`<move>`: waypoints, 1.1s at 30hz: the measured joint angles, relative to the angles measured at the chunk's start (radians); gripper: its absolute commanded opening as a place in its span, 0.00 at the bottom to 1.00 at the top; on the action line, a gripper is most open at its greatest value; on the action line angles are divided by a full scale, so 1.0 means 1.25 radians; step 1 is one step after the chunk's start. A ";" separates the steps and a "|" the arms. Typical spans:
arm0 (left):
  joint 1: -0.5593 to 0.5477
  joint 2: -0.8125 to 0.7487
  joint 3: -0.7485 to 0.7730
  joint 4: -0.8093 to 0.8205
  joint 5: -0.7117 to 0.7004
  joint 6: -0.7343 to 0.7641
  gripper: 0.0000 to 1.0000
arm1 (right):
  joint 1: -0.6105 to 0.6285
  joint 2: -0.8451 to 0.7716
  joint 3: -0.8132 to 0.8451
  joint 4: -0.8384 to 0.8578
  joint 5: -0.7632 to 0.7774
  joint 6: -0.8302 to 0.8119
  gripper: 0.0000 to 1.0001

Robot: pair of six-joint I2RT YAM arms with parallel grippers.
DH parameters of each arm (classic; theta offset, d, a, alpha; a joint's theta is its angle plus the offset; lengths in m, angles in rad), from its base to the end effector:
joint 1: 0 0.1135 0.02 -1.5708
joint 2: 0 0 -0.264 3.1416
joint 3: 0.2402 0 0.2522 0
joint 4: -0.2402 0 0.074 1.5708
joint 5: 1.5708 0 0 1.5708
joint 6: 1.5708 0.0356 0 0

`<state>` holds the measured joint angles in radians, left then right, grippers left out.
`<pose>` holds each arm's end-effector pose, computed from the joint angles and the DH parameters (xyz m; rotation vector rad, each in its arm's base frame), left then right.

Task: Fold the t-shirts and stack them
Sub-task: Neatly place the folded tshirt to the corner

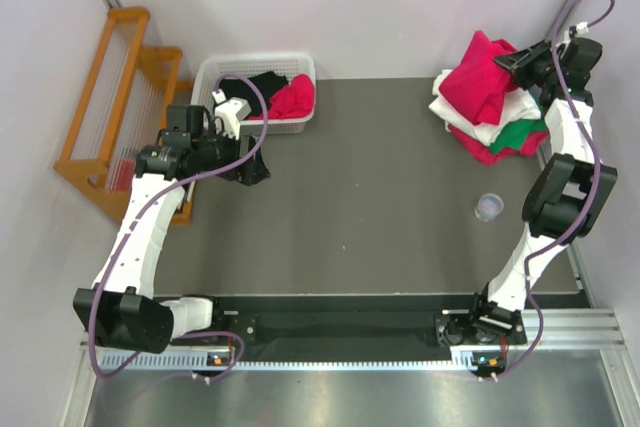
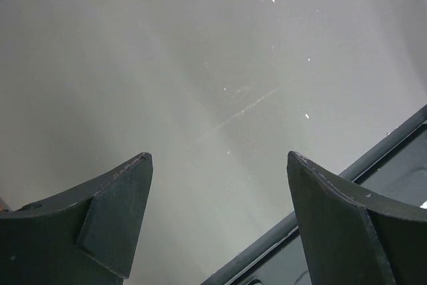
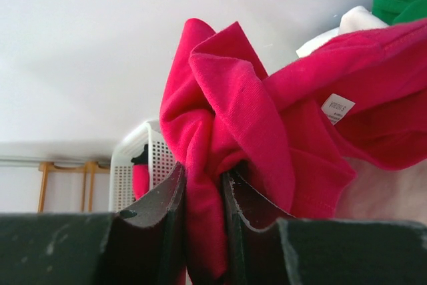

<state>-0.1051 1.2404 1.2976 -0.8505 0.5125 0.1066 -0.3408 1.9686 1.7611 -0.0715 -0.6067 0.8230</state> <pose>0.2460 -0.0435 0.3623 0.4885 2.2612 -0.6020 0.4531 -0.1392 0.3367 0.6495 1.7780 0.8916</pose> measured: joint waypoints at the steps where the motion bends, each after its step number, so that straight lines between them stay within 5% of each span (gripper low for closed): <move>1: 0.000 0.000 0.000 0.000 0.000 0.000 0.86 | 0.000 0.000 0.000 0.002 0.000 0.000 0.00; 11: 0.000 0.000 0.000 0.000 0.000 0.000 0.86 | -0.009 -0.006 -0.022 0.019 0.038 -0.002 0.00; 21: 0.000 0.000 0.000 0.000 0.000 0.000 0.87 | -0.072 -0.038 -0.152 -0.047 0.228 -0.045 0.00; 24: 0.000 -0.003 0.000 0.000 0.000 0.001 0.87 | -0.076 -0.043 -0.162 -0.085 0.295 -0.051 0.29; 27: 0.000 -0.010 -0.005 0.000 -0.001 0.005 0.87 | -0.075 -0.044 -0.152 -0.132 0.349 -0.056 0.48; 29: 0.000 -0.016 -0.008 -0.001 0.000 0.009 0.87 | -0.076 -0.044 -0.139 -0.165 0.378 -0.063 0.95; 33: 0.000 -0.020 -0.009 -0.002 0.000 0.013 0.87 | -0.077 -0.038 -0.095 -0.222 0.420 -0.085 1.00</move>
<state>-0.1051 1.2160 1.2858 -0.8532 0.5125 0.1226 -0.4370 1.9213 1.6424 -0.3485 -0.0822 0.7166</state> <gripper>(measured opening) 0.873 0.980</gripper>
